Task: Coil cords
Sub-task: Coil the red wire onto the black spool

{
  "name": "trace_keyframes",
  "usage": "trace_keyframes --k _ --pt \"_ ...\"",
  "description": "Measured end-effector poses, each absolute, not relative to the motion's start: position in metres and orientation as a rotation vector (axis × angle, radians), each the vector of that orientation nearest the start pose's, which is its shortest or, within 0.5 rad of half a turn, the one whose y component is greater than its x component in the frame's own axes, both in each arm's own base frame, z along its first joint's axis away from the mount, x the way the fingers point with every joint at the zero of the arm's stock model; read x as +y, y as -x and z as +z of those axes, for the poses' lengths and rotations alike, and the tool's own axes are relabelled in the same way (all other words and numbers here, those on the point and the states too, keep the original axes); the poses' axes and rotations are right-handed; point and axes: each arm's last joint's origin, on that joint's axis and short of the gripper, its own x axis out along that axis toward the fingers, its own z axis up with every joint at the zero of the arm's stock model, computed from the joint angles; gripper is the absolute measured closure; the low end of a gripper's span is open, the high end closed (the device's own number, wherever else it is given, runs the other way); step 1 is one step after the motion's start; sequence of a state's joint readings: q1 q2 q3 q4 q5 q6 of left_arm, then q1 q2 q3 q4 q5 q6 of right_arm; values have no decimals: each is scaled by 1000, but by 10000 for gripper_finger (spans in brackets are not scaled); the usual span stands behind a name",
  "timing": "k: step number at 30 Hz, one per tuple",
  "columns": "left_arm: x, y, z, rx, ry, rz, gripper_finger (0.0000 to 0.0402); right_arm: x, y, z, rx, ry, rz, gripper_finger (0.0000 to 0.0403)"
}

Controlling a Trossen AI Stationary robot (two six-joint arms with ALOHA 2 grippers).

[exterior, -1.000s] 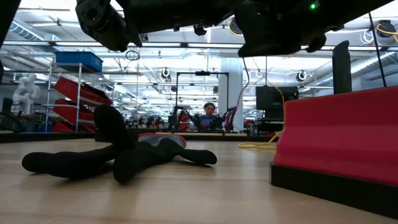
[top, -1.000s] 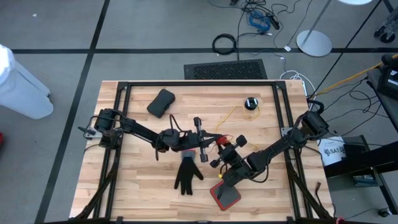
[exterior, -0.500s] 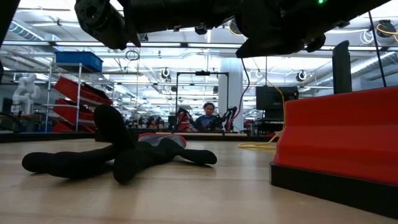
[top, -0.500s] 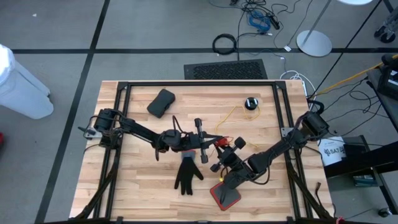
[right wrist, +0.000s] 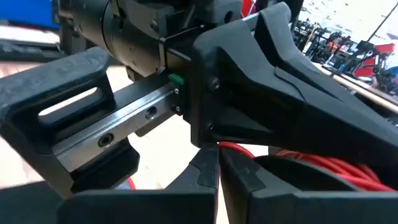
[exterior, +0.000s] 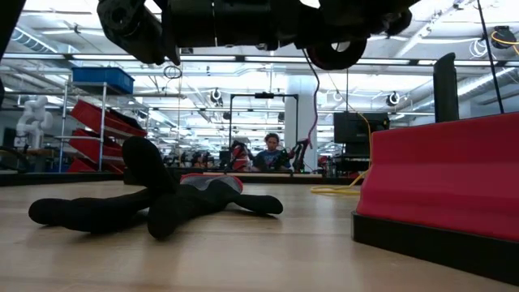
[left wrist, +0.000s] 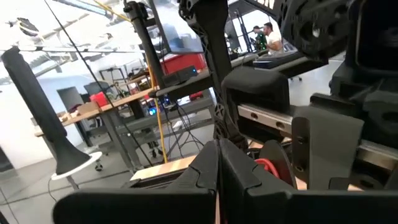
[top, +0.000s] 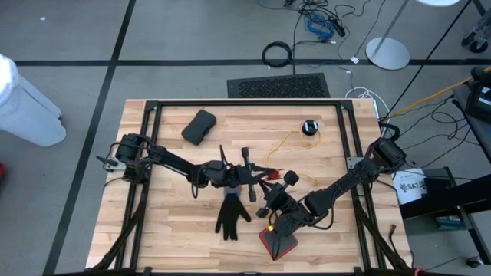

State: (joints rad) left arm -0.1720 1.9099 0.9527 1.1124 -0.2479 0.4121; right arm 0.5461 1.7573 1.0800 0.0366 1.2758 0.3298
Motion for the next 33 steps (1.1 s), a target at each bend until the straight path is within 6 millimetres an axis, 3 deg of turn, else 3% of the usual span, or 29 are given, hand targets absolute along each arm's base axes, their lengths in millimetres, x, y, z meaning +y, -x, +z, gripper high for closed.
trace_keyframes --k 10,14,21,33 --pt "-60 -389 195 -81 -407 100 395 170 -306 239 320 170 -724 402" --pt "-61 -388 191 -55 -414 92 395 171 -296 258 305 131 -702 402" --pt "-62 -388 193 -61 -414 91 395 176 -270 276 319 108 -638 403" --pt "-63 -388 190 -34 -420 90 395 169 -238 266 556 29 -580 403"
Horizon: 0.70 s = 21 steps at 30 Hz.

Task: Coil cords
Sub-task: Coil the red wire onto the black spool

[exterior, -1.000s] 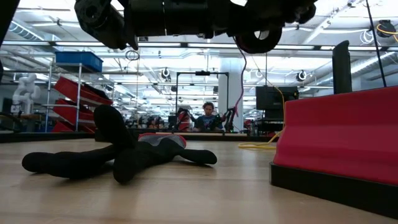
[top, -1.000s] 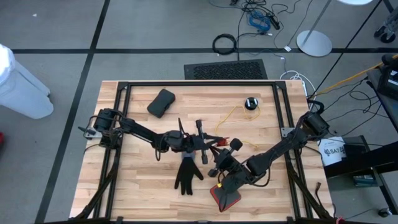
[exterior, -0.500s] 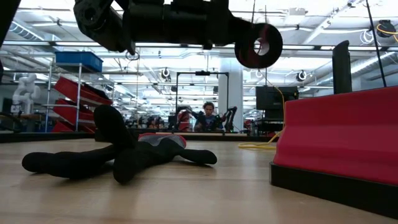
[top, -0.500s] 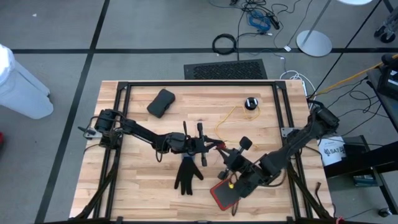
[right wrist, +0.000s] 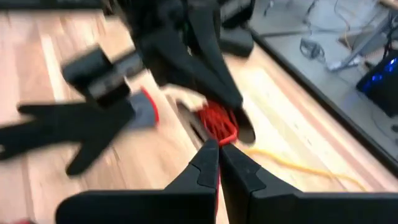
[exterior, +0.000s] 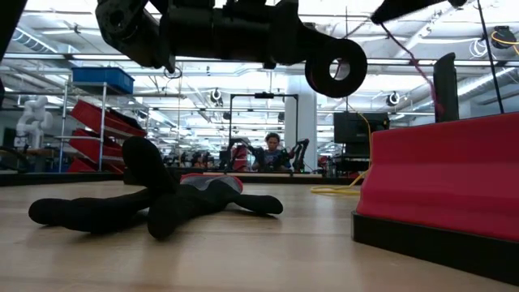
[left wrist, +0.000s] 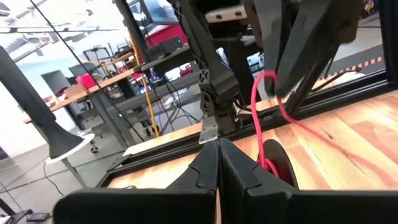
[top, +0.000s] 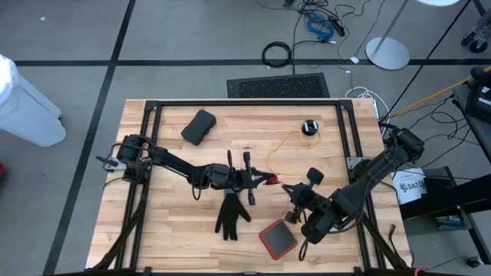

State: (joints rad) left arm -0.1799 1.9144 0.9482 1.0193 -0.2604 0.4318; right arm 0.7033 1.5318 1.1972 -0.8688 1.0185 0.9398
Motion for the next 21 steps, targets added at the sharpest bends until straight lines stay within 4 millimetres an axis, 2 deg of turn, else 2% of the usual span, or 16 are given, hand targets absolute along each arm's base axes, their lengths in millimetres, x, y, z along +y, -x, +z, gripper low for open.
trace_keyframes --k 5,13,21 --pt "-64 -388 190 -38 -414 89 395 164 -230 253 644 68 -585 403" --pt "-67 -387 193 -71 -377 66 395 154 -223 227 678 90 -633 403" --pt "-69 -387 197 -130 -289 16 395 147 -229 213 626 94 -650 403"
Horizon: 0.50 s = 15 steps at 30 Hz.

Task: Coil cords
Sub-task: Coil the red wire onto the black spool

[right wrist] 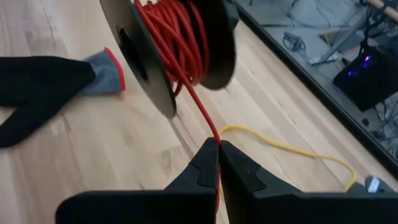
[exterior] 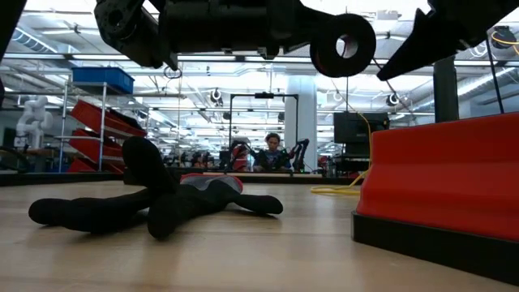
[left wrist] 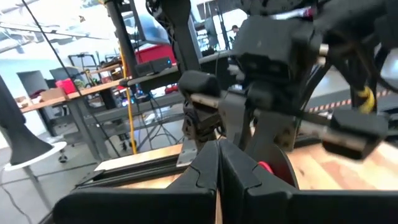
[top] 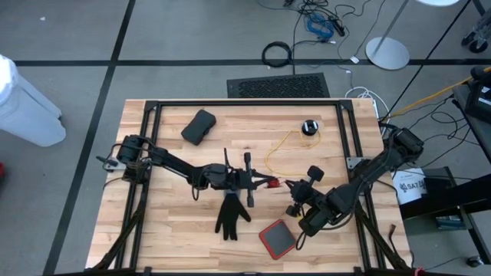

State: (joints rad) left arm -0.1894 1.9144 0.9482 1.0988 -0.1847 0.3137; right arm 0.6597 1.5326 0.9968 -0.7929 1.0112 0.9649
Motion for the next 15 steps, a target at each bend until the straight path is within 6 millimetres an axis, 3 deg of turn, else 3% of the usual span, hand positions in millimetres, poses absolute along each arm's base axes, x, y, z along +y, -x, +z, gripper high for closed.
trace_keyframes --k 15 --pt "-70 -386 201 -175 -237 -18 395 142 -238 196 572 90 -616 403"
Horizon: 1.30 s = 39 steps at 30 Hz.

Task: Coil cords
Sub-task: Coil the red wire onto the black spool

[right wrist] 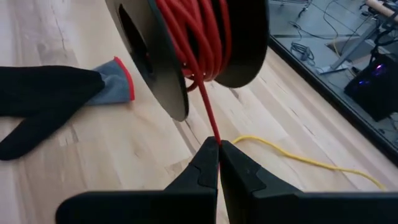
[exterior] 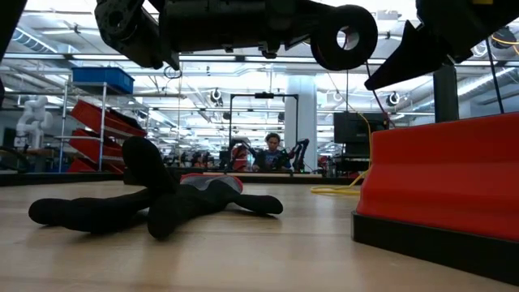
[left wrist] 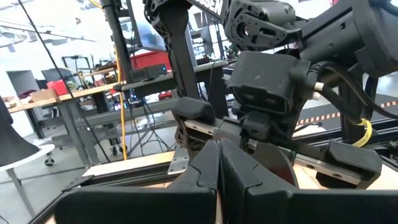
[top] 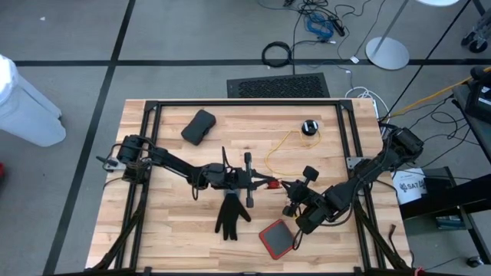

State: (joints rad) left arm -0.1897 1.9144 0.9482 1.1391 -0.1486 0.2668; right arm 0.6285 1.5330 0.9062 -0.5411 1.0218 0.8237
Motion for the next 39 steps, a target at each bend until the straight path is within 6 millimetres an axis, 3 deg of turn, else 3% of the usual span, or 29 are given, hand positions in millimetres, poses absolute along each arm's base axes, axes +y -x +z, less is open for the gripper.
trace_keyframes --k 15,29,34,39 --pt "-71 -385 210 -249 -225 -25 395 141 -231 171 581 3 -564 389" --pt "-70 -385 209 -240 -228 -16 395 149 -227 171 556 -22 -542 389" --pt "-70 -384 211 -266 -222 -7 395 148 -228 172 486 -24 -598 390" --pt "-68 -383 215 -301 -215 55 395 142 -243 166 382 -41 -697 400"
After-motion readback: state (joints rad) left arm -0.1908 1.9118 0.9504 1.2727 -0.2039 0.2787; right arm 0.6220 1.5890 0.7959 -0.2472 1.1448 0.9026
